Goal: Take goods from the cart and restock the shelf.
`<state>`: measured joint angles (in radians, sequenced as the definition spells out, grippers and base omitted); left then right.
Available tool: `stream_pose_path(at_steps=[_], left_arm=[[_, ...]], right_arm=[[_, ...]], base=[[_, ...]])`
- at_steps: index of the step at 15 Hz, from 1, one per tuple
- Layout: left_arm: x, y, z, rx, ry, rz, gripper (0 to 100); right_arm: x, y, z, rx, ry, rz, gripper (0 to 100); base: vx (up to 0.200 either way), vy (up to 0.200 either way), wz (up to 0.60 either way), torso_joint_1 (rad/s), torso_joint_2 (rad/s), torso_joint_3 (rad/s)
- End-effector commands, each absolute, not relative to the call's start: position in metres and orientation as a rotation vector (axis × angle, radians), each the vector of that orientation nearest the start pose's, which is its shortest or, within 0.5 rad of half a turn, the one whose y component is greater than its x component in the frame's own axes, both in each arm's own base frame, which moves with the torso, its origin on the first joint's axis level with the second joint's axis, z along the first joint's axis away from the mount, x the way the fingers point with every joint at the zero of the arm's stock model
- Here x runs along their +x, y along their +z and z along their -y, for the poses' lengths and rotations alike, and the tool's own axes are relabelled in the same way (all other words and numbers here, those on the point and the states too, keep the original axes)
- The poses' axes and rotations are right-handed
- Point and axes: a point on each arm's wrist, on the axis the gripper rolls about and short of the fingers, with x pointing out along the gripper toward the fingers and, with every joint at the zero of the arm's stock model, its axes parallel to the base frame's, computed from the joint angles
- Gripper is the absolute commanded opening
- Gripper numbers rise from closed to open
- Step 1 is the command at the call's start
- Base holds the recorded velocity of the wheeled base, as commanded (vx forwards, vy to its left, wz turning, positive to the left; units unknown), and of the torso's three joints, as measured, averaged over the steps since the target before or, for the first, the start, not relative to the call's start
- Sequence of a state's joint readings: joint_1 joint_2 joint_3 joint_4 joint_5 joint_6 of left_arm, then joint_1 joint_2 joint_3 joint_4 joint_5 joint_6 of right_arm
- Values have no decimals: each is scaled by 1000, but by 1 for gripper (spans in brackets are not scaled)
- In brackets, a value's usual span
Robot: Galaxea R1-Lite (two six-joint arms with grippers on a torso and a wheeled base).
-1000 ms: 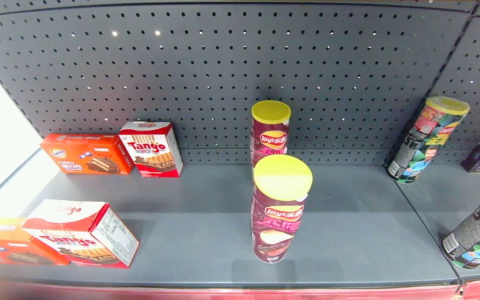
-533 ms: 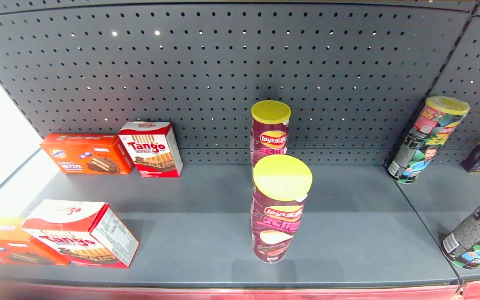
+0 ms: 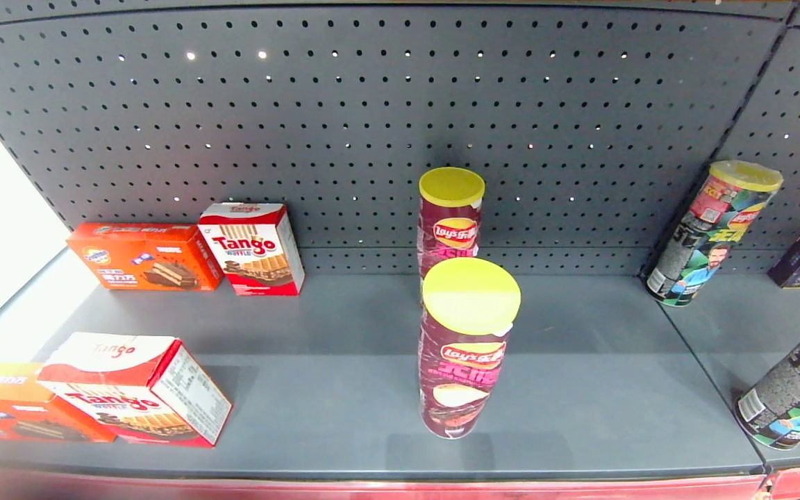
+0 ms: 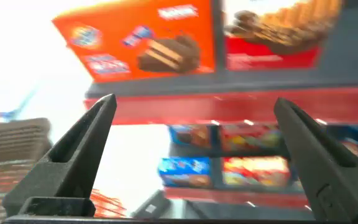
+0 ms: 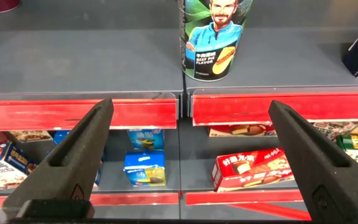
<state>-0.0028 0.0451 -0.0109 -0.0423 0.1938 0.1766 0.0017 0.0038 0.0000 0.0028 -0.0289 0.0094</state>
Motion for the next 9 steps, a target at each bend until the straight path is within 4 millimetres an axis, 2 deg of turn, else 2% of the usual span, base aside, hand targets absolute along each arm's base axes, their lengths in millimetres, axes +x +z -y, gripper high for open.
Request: stream_pose_path(at_steps=[1,3,4,5,7,8,9], left_arm=[[-24,83,-5,211,233,53,100],[-23,83,-1,195,42,67,100],[-23,82,4,135,-154,74,100],[-24,81,4,107,-185,54,100],[-25,82,4,67,-185,29,100],[-25,82,3,48,-127,26,100],[-23,75,0,60,23,-1,100]], right_arm=[[-22,75,1,9,-28,-8,100],[-22,75,1,9,-28,-8,100],[-22,75,1,9,-28,-8,100],[-22,75,1,9,-28,-8,100],[-22,75,1,9,-28,-8,100],[-22,75,1,9,-28,-8,100],[-22,75,1,9,-28,-8,100]], base=[[0,0,0,0,0,0],[0,0,0,0,0,0],[0,0,0,0,0,0],[0,0,0,0,0,0],[0,0,0,0,0,0],[0,0,0,0,0,0],[0,0,0,0,0,0]])
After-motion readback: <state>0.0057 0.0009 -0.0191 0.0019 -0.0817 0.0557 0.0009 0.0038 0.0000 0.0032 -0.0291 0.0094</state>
